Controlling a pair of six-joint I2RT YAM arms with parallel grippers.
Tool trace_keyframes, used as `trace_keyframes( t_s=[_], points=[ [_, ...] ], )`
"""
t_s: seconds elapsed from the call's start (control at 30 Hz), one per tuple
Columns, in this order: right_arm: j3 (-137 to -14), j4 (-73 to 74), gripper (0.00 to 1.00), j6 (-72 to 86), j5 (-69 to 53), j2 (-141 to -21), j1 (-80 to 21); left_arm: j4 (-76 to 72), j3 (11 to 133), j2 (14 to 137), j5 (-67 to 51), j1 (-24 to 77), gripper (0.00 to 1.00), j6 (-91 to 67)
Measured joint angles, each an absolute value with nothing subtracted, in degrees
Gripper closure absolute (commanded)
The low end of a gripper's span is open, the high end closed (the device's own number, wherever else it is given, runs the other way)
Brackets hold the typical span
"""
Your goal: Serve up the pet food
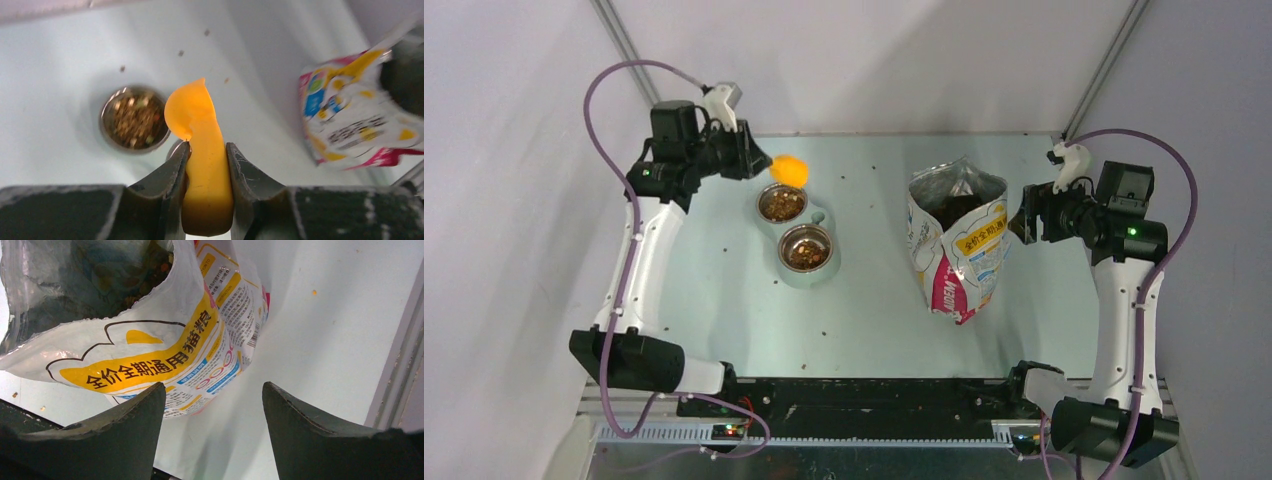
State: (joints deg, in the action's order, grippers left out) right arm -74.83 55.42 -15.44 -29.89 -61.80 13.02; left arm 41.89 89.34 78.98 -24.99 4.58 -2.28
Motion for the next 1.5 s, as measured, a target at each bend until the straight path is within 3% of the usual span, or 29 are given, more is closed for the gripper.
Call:
trace_keyframes(
  t_s=[0.23, 0.43, 0.73, 1.07, 1.5],
  points=[
    [-76.64, 56.21, 0.26, -15.49, -29.87, -62.46, 13.06, 27.86, 94.3, 80.12, -34.24, 7.11, 1.0, -14.76],
    [-77.73, 57.17, 0.27, -15.66, -29.78, -62.48, 13.06, 17.58, 100.47, 85.52, -41.15, 15.55, 1.0, -23.99],
    [-77.73, 59.07, 0.26, -16.6, -29.5, -61.98, 13.06, 20.97, 110.45, 93.14, -41.85, 30.68, 1.0, -21.82],
    [-77.73, 59.42, 0.26, -16.95, -29.76, -61.25, 13.06, 33.78, 117.99, 103.85, -32.8, 39.79, 1.0, -12.78],
    [-77.3, 59.55, 0.26, -16.1, -32.03, -61.25, 12.95, 37.41, 118.65, 114.78, -6.94, 51.35, 1.0, -13.23]
  ],
)
